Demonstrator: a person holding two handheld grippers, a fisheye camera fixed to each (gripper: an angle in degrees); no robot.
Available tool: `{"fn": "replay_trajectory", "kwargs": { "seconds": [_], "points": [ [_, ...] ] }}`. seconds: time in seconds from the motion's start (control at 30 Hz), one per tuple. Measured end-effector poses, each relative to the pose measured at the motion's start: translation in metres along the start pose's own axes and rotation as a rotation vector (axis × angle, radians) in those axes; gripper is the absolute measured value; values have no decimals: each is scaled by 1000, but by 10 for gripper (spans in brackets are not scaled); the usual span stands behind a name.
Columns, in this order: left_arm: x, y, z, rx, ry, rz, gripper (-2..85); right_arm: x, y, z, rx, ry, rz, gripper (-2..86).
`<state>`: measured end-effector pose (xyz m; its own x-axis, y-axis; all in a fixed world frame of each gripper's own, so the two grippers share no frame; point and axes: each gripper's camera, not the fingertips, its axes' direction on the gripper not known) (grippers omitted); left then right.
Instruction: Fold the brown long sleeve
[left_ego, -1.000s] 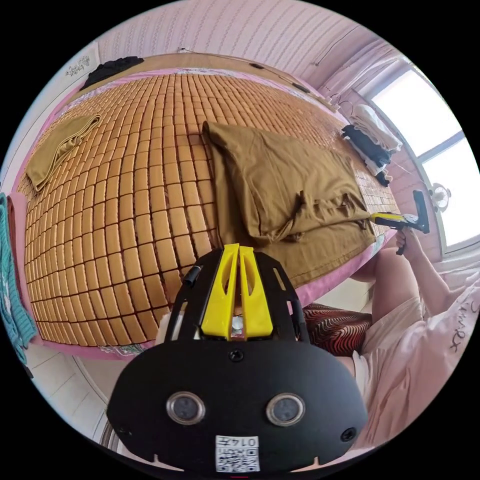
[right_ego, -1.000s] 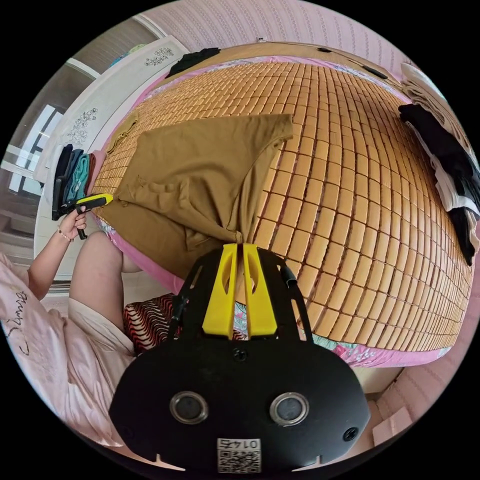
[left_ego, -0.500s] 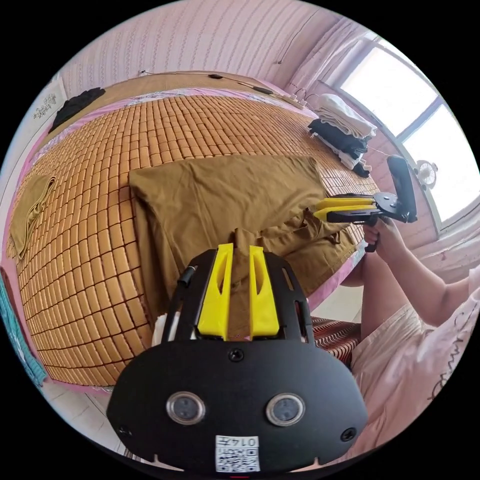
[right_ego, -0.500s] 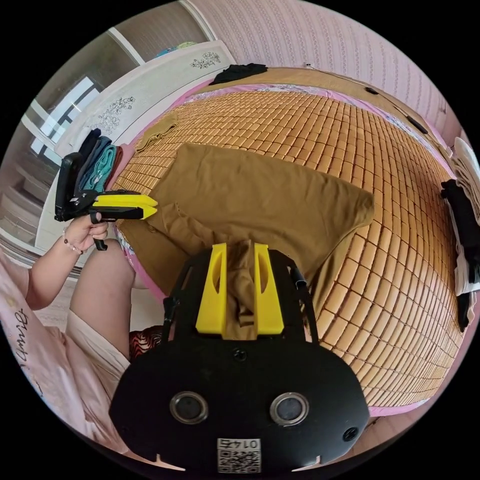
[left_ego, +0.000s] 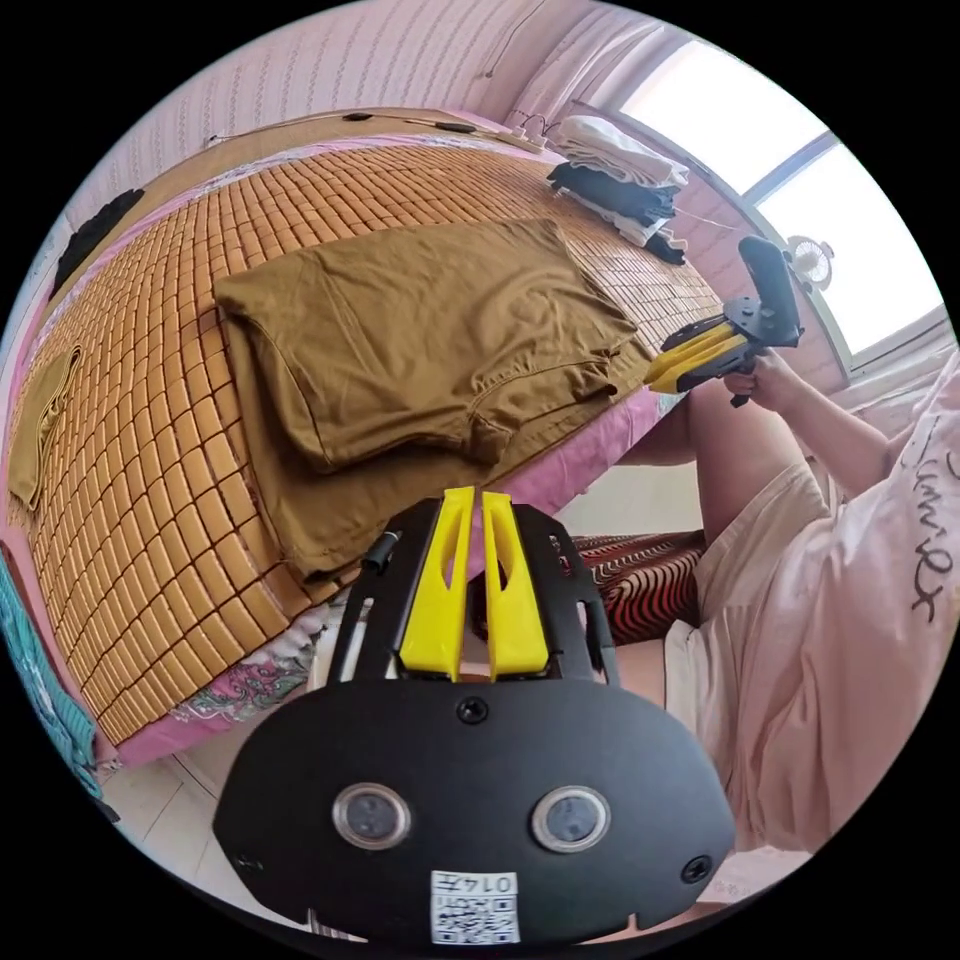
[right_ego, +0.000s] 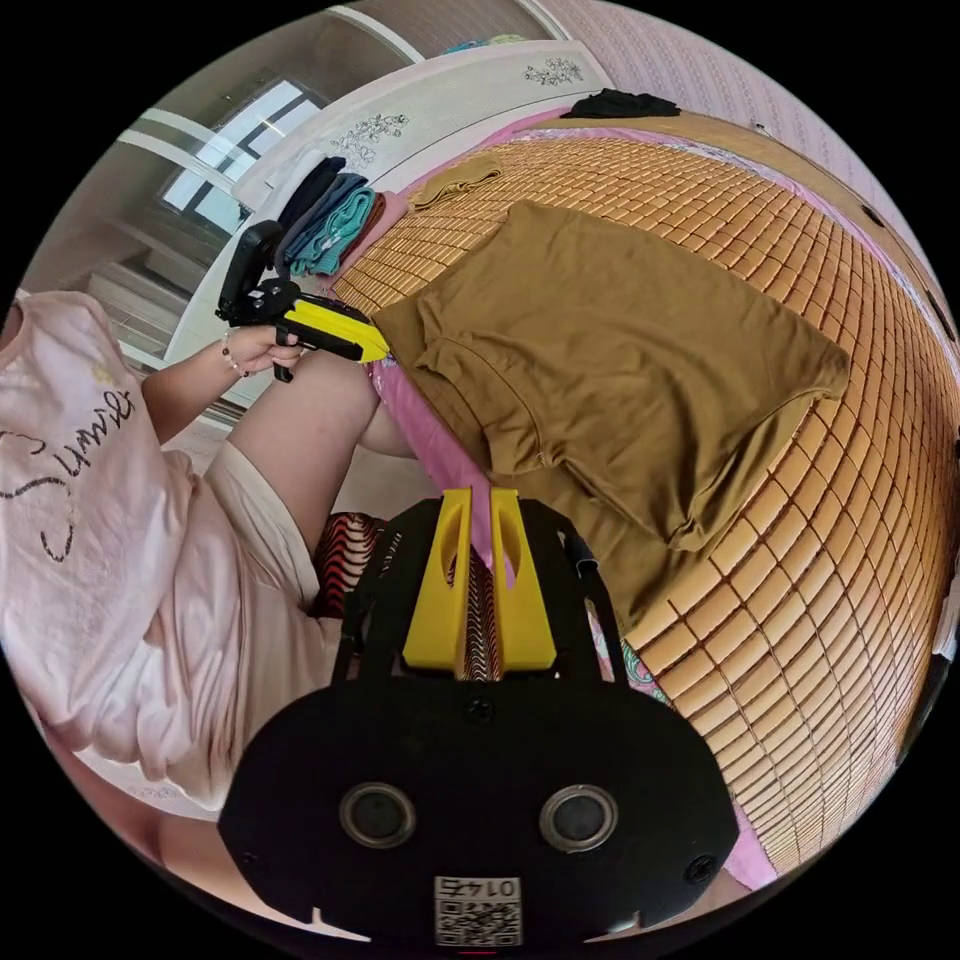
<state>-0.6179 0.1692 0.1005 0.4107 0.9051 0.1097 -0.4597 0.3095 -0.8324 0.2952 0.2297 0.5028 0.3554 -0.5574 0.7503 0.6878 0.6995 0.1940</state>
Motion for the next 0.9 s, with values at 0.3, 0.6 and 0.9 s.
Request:
{"fn": "replay_trajectory", "kwargs": {
  "seconds": [0.3,0.6,0.9],
  "points": [
    [42,-48,7,113,-66,46,-3,-13,-53,29,-2,191,-27,-1],
    [71,-46,48,-21,-65,104,-7,-14,-60,70,-158,229,-38,-5],
    [122,-67,30,116,-140,215,-7,-7,-141,38,-238,240,-198,-5]
  ]
}}
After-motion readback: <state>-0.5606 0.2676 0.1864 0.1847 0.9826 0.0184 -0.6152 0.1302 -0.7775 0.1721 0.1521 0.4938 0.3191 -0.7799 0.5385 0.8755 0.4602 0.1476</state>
